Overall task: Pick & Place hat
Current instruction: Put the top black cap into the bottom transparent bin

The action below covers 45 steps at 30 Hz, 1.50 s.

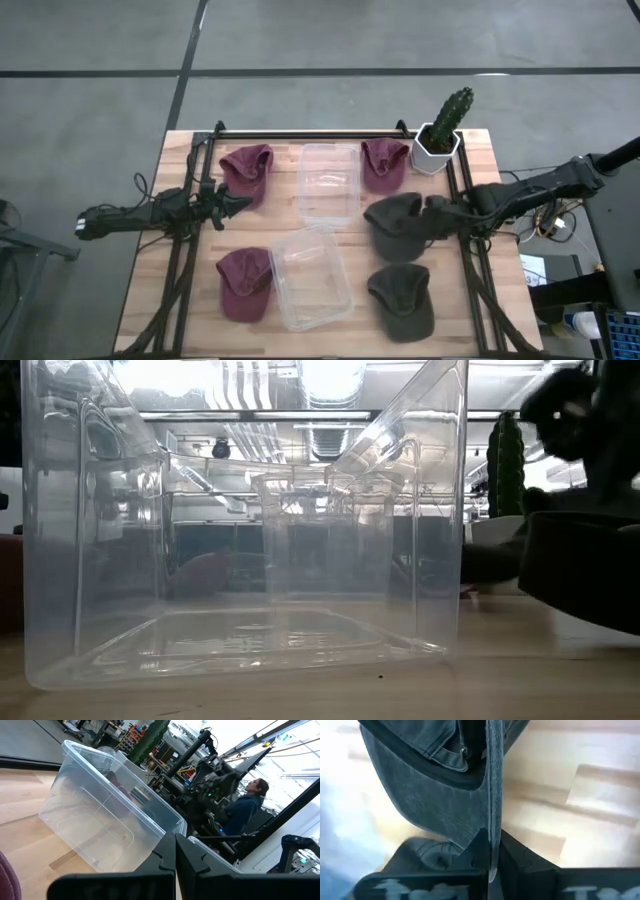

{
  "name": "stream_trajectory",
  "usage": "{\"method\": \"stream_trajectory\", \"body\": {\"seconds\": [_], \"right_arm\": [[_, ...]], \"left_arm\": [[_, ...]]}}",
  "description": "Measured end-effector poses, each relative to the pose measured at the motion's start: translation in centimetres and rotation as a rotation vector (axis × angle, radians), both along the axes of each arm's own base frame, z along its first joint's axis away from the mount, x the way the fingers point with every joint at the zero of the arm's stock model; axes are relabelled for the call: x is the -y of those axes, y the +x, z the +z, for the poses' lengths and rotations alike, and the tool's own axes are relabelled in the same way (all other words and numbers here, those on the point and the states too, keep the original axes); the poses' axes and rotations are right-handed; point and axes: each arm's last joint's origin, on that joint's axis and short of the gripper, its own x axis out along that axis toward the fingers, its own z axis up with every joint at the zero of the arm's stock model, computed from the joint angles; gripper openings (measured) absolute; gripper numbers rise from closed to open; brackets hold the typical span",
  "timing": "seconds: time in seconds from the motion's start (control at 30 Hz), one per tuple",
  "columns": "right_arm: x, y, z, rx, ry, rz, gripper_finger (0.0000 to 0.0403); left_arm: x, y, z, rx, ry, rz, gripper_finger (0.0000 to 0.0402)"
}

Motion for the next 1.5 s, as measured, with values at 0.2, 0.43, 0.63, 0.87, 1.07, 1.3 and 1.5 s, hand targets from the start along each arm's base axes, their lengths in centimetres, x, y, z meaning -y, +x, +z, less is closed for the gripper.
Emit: {"method": "stream_trajectory", "body": {"seconds": [0.2, 0.43, 0.63, 0.87, 1.07, 1.3, 1.5], "right_arm": [[-0.3, 0.5, 4.4, 0.112, 0.04, 0.09, 0.0011], [-0.2, 0.9, 8.8, 0.254, 0.015, 0.108, 0.0011], [-0.6, 1.6, 10.9, 0.216, 0.049, 0.144, 0.0012], [-1.8, 5.5, 13.7, 0.38, 0.015, 0.248, 0.0012], [-3.2, 11.0, 13.1, 0.441, -0.027, 0.323, 0.0012], [-4.9, 16.9, 11.0, 0.484, 0.013, 0.366, 0.0012], [-6.2, 19.7, 9.9, 0.478, 0.071, 0.383, 0.0012]], "left_arm": [[0.0, 0.0, 0.0, 0.0, 0.0, 0.0, 0.0], [0.0, 0.0, 0.1, 0.006, -0.001, 0.0, 0.0], [0.0, 0.0, 0.1, 0.014, -0.028, 0.0, 0.0], [0.0, 0.0, 0.1, 0.013, -0.022, 0.0, 0.0], [0.0, 0.0, 0.1, 0.012, -0.017, 0.017, 0.0], [-0.1, 0.0, 0.1, 0.012, -0.017, 0.024, 0.0], [-0.1, 0.0, 0.1, 0.014, -0.017, 0.028, 0.0]]}}
